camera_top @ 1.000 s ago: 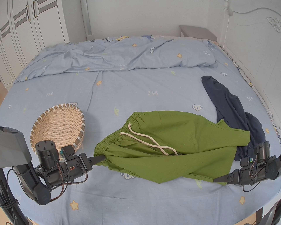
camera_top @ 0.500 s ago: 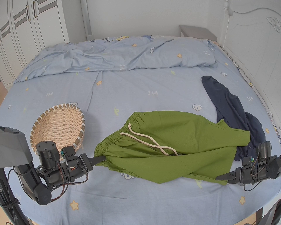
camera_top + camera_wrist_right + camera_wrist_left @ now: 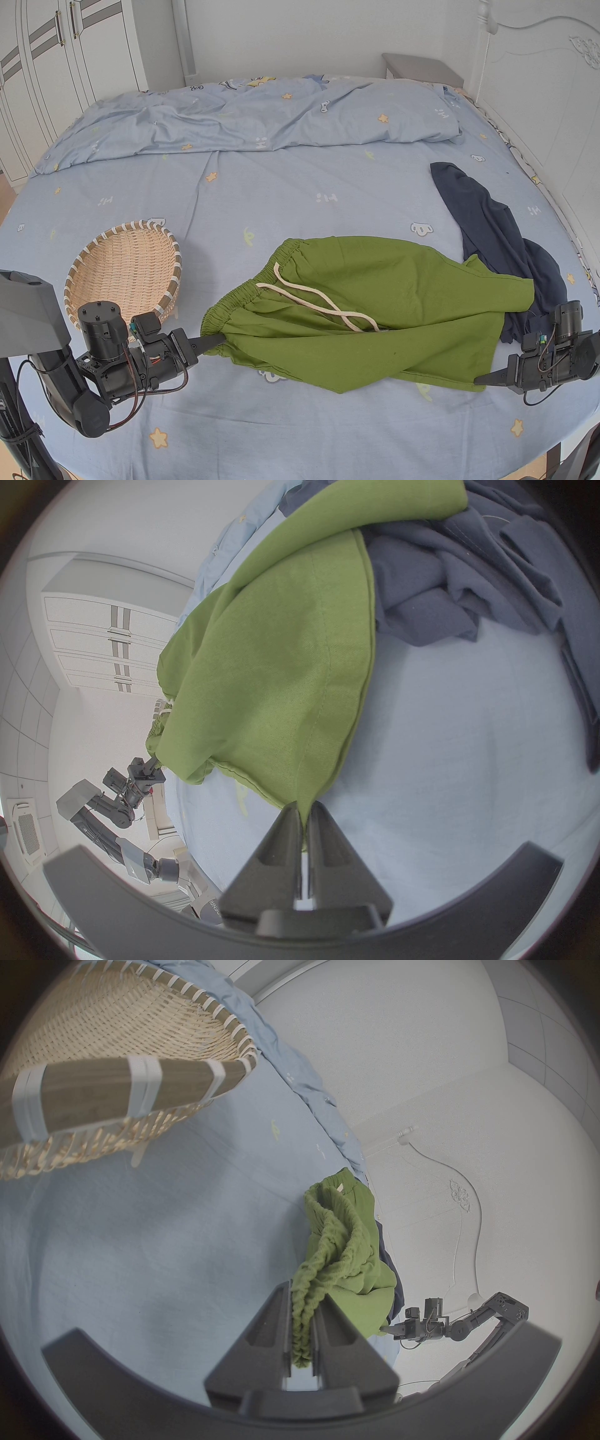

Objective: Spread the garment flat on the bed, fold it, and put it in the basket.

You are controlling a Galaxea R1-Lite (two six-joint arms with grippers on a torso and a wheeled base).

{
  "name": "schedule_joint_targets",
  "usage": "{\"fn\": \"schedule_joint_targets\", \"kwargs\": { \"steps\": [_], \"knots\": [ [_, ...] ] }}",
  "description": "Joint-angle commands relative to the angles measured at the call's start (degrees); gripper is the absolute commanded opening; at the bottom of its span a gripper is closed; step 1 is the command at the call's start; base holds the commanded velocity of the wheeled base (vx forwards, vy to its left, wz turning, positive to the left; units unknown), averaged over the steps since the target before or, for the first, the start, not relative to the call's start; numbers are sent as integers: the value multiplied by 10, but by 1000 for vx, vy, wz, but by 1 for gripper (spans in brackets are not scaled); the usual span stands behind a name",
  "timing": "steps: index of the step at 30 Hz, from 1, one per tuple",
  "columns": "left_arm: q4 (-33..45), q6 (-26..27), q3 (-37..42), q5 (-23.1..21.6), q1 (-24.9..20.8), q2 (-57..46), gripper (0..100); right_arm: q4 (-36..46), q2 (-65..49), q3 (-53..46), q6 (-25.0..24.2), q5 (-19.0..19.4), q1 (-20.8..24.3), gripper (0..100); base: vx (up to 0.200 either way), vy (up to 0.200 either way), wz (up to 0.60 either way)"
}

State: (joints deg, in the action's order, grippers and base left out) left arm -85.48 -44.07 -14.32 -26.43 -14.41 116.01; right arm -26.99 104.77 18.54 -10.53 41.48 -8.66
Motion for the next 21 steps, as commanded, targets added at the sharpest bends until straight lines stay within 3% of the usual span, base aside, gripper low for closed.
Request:
{"fn": "schedule_joint_targets", "kwargs": {
  "steps": [1, 5, 9, 15, 21],
  "knots": [
    [6, -2, 3, -3, 6, 2, 0, 4, -9, -3, 0, 1, -3, 0, 0, 0, 0],
    [34, -2, 21, -21, 47, -5, 0, 26, -59, -5, -7, 1, 5, 0, 0, 0, 0],
    [77, -2, 52, -57, 81, -55, 0, 116, -113, 15, -20, 1, 31, 0, 0, 0, 0],
    [139, -1, 80, -57, 114, -115, 0, 258, -168, 65, -11, 2, 66, 0, 0, 0, 0],
    [225, -1, 86, -57, 133, -163, 0, 310, -191, 78, 2, 2, 85, 0, 0, 0, 0]
  ]
}}
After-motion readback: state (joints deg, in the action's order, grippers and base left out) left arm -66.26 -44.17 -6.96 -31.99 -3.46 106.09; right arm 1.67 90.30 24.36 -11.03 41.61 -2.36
